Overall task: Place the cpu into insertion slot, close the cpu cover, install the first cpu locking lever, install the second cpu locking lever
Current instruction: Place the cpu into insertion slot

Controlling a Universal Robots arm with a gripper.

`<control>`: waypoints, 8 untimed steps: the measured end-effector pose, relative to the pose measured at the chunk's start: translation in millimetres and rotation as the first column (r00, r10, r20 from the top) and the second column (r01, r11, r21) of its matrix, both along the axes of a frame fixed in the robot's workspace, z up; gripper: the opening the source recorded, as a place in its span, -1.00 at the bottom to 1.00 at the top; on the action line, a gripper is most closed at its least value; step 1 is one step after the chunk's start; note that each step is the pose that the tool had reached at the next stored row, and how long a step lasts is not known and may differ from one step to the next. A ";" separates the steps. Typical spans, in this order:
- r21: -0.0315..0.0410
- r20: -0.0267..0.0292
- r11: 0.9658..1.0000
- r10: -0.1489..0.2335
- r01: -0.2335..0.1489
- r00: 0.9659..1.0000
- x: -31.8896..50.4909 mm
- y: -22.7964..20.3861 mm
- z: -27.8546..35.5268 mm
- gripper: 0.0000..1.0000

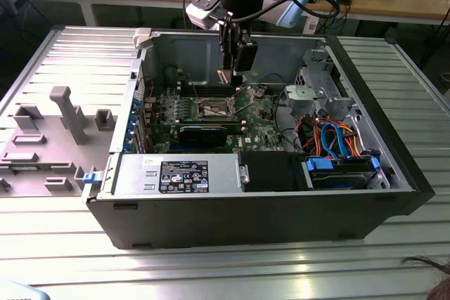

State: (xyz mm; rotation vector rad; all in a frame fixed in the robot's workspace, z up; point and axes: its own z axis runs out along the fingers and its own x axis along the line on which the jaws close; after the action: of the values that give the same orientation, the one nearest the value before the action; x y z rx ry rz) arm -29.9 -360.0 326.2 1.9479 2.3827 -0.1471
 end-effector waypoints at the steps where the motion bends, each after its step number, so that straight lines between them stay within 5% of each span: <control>1: 0.000 0.000 1.000 -0.001 0.001 1.000 0.0 0.0 0.0 0.09; 8: 0.000 0.000 1.000 -0.007 0.007 1.000 0.0 0.0 -0.3 0.09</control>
State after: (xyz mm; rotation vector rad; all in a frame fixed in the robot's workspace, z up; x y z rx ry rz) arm -29.9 -360.0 325.9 1.9563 2.3762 -0.1474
